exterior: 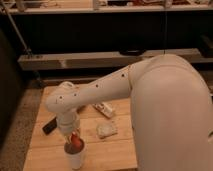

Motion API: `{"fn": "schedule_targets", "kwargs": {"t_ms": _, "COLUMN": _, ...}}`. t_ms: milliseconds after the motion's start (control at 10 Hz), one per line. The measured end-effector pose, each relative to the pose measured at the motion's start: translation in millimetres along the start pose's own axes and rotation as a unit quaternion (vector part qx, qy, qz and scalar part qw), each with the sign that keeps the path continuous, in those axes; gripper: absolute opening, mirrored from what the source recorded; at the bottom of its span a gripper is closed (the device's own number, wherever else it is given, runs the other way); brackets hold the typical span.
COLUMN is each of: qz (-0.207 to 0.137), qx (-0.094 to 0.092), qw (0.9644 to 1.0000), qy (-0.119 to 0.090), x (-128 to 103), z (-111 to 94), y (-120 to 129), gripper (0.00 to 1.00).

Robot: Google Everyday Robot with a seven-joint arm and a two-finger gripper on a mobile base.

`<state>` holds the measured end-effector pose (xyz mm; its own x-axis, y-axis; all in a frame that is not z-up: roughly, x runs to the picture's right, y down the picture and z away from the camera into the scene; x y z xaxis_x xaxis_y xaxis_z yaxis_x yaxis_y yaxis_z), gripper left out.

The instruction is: Place the pepper in the ceramic cup

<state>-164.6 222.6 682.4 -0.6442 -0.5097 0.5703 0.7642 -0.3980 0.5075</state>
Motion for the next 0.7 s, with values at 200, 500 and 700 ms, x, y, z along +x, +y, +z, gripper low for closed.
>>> {"fn": "schedule_targets", "kwargs": {"t_ms": 200, "qz": 0.008, "qx": -0.018, "qw": 0.9996, "qy": 0.018, "x": -2.4, "z": -5.4, "y": 0.1, "gripper": 0.09}}
{"fn": "schedule_targets", "kwargs": {"t_ms": 500, "qz": 0.018, "qx": -0.034, "qw": 0.998, "qy": 0.05, "x": -9.4, "z": -16.3, "y": -8.8, "gripper": 0.0}}
{"fn": "schedule_targets", "kwargs": {"t_ms": 700, "qz": 0.014, "qx": -0.036, "qw": 0.9977, "qy": 0.055, "x": -14.4, "z": -19.6, "y": -17.4, "gripper": 0.0}}
